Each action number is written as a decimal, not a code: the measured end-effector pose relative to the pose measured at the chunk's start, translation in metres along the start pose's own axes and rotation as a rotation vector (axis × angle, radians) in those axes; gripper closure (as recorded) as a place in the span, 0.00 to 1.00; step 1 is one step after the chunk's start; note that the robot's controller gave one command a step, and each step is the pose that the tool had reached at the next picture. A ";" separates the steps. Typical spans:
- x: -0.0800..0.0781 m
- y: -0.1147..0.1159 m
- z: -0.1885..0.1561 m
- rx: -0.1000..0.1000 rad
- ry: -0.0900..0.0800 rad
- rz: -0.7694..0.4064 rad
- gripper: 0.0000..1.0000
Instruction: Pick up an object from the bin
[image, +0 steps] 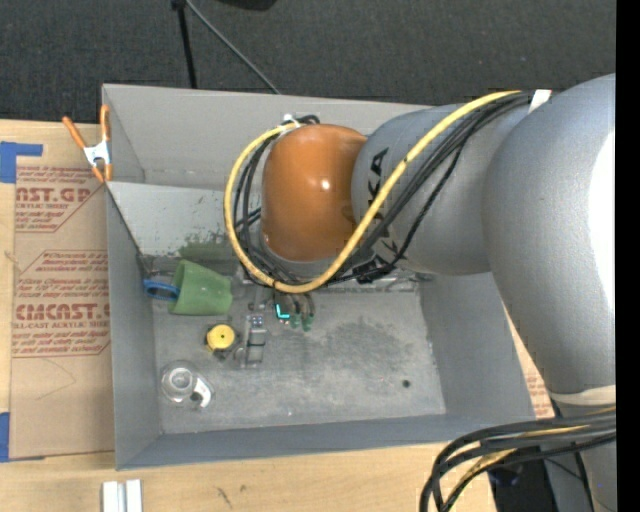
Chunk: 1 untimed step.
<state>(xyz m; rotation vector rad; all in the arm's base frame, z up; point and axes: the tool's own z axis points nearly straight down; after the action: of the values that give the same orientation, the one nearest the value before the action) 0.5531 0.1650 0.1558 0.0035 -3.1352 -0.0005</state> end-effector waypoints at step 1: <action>0.002 0.004 0.086 0.000 -0.012 0.038 0.00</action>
Offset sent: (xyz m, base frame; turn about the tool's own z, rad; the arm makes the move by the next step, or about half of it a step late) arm -0.0042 0.0045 -0.0858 0.0361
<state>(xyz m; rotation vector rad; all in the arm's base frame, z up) 0.5508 0.1692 0.0697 -0.0562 -3.1465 -0.0011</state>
